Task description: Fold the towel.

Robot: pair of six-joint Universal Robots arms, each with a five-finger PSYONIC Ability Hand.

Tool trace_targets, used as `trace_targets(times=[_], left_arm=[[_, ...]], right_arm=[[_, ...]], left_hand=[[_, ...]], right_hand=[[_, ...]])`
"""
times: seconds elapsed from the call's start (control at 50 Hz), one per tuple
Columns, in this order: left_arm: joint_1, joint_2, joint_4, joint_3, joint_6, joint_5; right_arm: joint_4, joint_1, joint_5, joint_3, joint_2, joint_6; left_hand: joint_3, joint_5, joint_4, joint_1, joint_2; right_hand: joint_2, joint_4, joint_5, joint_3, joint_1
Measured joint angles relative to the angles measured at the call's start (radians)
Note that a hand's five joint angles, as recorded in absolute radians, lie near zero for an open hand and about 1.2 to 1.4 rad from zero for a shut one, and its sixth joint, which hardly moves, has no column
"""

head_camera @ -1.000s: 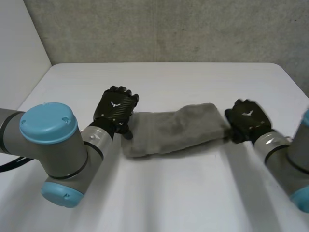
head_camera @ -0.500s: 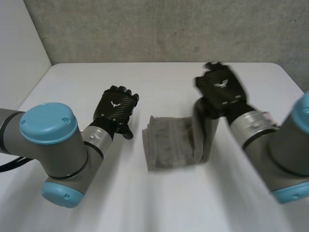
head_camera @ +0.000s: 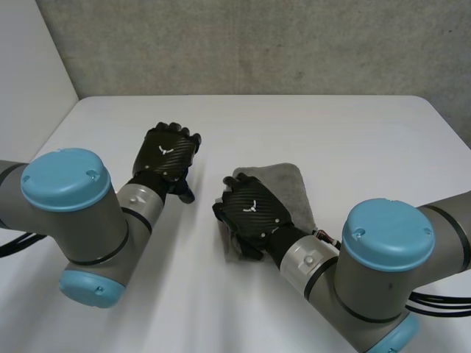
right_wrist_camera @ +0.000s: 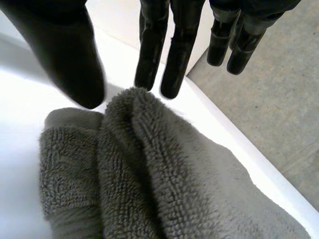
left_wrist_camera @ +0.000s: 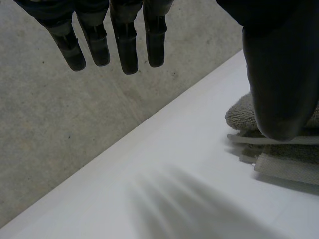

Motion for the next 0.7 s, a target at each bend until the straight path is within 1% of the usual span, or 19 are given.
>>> trace_targets(times=[0.04, 0.06, 0.1, 0.12, 0.14, 0.18, 0.22, 0.32, 0.42, 0.56, 0.7], left_arm=[[-0.002, 0.0, 0.0, 0.002, 0.001, -0.002], [-0.002, 0.0, 0.0, 0.003, 0.001, -0.002], [-0.005, 0.0, 0.0, 0.009, 0.001, -0.003], [-0.006, 0.0, 0.0, 0.01, 0.001, -0.003], [-0.007, -0.001, 0.001, 0.015, 0.002, -0.003], [-0.01, -0.003, 0.001, 0.024, 0.002, -0.003], [-0.014, -0.005, 0.001, 0.035, 0.002, -0.003], [-0.04, -0.015, 0.002, 0.072, 0.002, -0.002], [-0.08, -0.037, 0.014, 0.113, -0.004, 0.001], [-0.135, -0.086, 0.032, 0.146, -0.008, 0.006], [-0.168, -0.147, 0.035, 0.159, -0.004, 0.011]], right_arm=[[0.01, -0.007, -0.003, 0.007, -0.026, 0.008], [0.013, -0.008, -0.004, 0.01, -0.033, 0.011], [0.021, -0.02, -0.008, 0.02, -0.072, 0.025], [0.023, -0.025, -0.009, 0.023, -0.083, 0.03], [0.027, -0.035, -0.011, 0.031, -0.109, 0.044], [0.033, -0.059, -0.013, 0.044, -0.153, 0.076], [0.035, -0.089, -0.012, 0.054, -0.193, 0.118], [0.038, -0.203, -0.011, 0.09, -0.299, 0.264], [0.042, -0.31, -0.013, 0.141, -0.35, 0.355], [0.06, -0.378, -0.018, 0.208, -0.336, 0.368], [0.07, -0.379, -0.043, 0.231, -0.262, 0.36]], left_hand=[[0.0, 0.0, 0.0, 0.0, 0.0], [0.0, -0.001, 0.0, 0.0, -0.001], [0.0, -0.006, 0.0, -0.006, -0.008], [0.0, -0.008, 0.0, -0.01, -0.011], [0.0, -0.011, 0.0, -0.015, -0.014], [0.0, -0.011, 0.0, -0.015, -0.017], [0.0, -0.012, 0.0, -0.015, -0.017], [0.0, -0.013, 0.0, -0.015, -0.017], [0.0, -0.013, 0.0, -0.015, -0.017], [0.0, -0.013, 0.0, -0.015, -0.017], [0.0, -0.013, 0.0, -0.015, -0.017]], right_hand=[[-0.2, 0.0, -0.228, 0.0, -0.191], [-0.249, 0.0, -0.274, 0.0, -0.24], [-0.412, 0.0, -0.475, 0.0, -0.402], [-0.44, 0.0, -0.508, 0.0, -0.429], [-0.54, 0.0, -0.603, 0.0, -0.527], [-0.695, 0.0, -0.627, 0.0, -0.685], [-0.783, 0.0, -0.627, 0.0, -0.756], [-0.8, 0.0, -0.627, 0.0, -0.767], [-0.8, 0.0, -0.627, 0.0, -0.767], [-0.8, 0.0, -0.627, 0.0, -0.766], [-0.797, 0.0, -0.627, 0.0, -0.764]])
